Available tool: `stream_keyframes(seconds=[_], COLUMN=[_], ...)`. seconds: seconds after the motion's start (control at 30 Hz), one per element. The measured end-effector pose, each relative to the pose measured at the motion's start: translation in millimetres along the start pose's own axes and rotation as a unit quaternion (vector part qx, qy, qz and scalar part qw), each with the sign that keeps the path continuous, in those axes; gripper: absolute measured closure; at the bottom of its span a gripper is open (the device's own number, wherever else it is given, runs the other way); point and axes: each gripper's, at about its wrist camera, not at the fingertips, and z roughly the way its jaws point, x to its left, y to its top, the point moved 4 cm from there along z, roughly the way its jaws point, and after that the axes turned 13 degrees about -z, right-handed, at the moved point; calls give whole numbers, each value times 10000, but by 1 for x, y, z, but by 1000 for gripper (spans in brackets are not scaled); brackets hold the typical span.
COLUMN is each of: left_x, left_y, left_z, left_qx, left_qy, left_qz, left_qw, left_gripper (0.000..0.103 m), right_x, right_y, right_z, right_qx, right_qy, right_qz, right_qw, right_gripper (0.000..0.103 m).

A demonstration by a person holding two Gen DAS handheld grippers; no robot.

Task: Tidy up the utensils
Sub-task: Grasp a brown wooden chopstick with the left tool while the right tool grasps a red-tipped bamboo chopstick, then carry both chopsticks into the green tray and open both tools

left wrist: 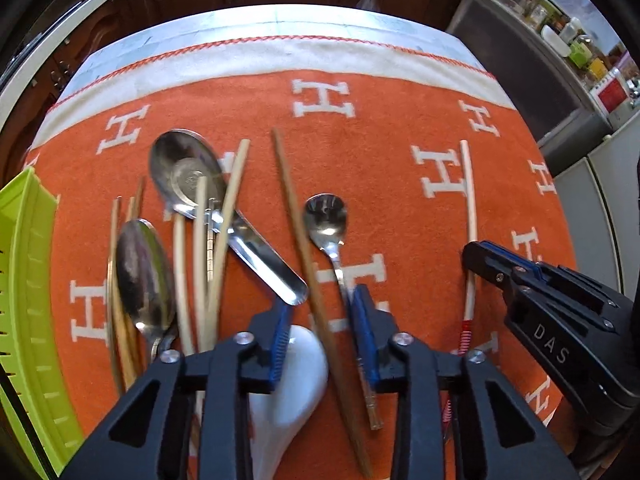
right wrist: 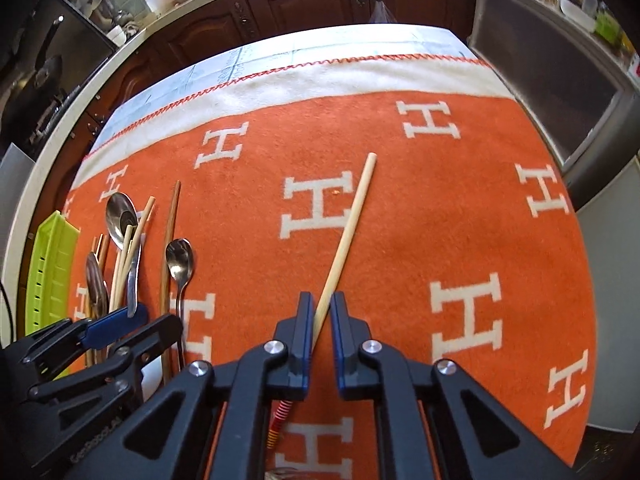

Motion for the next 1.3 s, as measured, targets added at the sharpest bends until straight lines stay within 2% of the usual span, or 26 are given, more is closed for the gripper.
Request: stream_keyframes(seconds=[0.1,0.3,0.33,0.43,0.53,0.57,0.63,0.7,0.9,1.03,1.17,1.3], left_x=[-4,5,8,14,19,20,21,23,9,1,0,2], left_y=[-3,-2,-2,-4,-4,-4,-4,-4,-4,-3,-3,-6], left_z=[0,-5,-7,-7,-5,-3,0,0,2,2,-1,-21], left_qx=[-78,-36,-21,40,34,57,115,84,-166,-294,-205,-132], left_qy=[5,-405,-454,-592,-547,-543,-597,-581,-198,13,-124,-417], left_qz=[43,-178,-214,-344,-407,-440,-549,-541,-198,19,-4,-20], left_qw=[10000,9990,9987,9976,9977,9975,9966,9968,9995,9996,9997,9990], left_gripper=[88,92,91,81,82,88,94,93,93,97,99,99], right_x=[-4,-16,-16,-15,-13,-13,-11,-12,-10,-8,-10,-15], right_y=[-4,-14,-15,-16,-15,-15,-15,-15,-14,-14,-12,-10], right_z=[-2,-6,-6,-7,-6,-6,-6,-6,-6,-5,-4,-10], right_qx=[-13,-48,-55,-72,-81,-83,-89,-96,-95,-71,-5,2], right_qy=[181,545,552,544,533,536,538,546,505,473,539,795], right_qz=[130,367,366,340,323,322,319,313,269,275,355,553], right_qw=[9998,9978,9978,9979,9980,9980,9980,9980,9983,9985,9979,9953], right_gripper=[95,96,96,96,96,96,96,96,96,96,96,97])
